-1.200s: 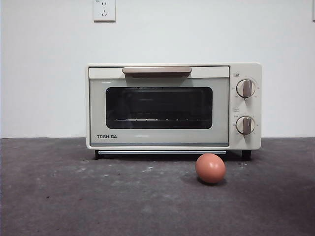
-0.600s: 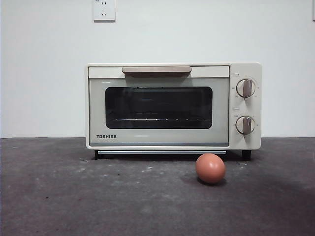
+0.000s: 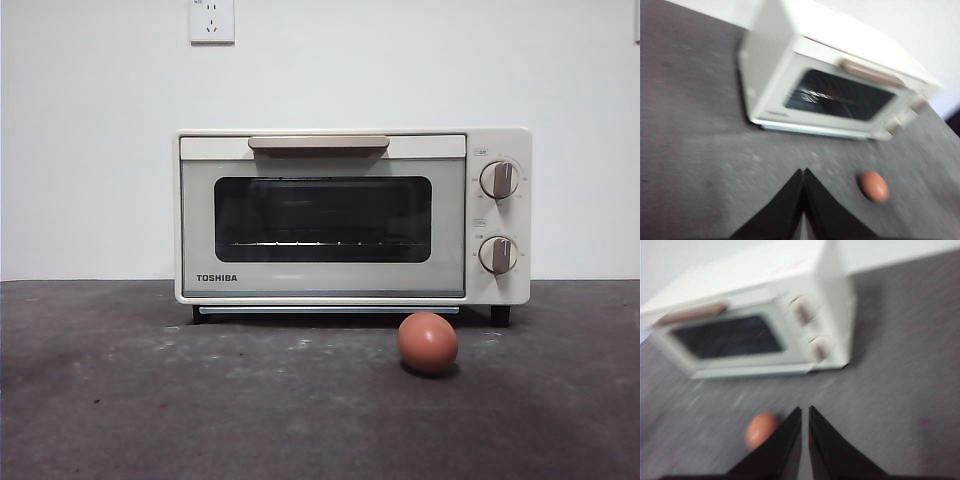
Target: Eggoven
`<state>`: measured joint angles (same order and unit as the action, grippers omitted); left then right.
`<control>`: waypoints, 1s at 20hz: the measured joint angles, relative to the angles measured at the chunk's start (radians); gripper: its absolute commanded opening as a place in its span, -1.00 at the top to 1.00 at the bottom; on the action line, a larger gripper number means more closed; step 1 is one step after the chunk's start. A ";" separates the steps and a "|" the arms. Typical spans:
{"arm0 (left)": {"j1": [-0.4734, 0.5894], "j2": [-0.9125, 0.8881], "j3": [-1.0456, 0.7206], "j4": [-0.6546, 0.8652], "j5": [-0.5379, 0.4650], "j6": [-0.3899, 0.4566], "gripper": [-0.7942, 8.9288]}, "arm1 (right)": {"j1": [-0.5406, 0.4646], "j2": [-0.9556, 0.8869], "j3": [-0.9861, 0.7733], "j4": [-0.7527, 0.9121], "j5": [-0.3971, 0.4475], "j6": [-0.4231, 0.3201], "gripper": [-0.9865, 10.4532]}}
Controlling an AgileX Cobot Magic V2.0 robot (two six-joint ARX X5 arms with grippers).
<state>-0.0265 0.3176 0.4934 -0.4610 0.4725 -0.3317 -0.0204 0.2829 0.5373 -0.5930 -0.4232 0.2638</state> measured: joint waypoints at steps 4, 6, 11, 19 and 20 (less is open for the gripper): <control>0.000 0.115 0.128 -0.128 0.093 0.099 0.82 | 0.011 0.114 0.127 -0.159 -0.154 -0.083 0.82; -0.003 0.159 0.180 -0.192 0.116 0.144 0.82 | 0.029 0.160 0.186 -0.245 -0.187 -0.127 0.82; -0.025 0.221 0.260 -0.290 0.136 0.215 0.82 | 0.077 0.229 0.290 -0.396 -0.186 -0.217 0.82; -0.035 0.226 0.269 -0.318 0.136 0.237 0.82 | 0.100 0.233 0.302 -0.397 -0.179 -0.244 0.12; -0.035 0.226 0.269 -0.318 0.136 0.238 0.82 | 0.100 0.237 0.302 -0.397 -0.179 -0.237 0.12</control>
<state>-0.0620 0.5434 0.7620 -0.7792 0.6086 -0.0940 0.0792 0.5201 0.8391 -0.9901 -0.6025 0.0273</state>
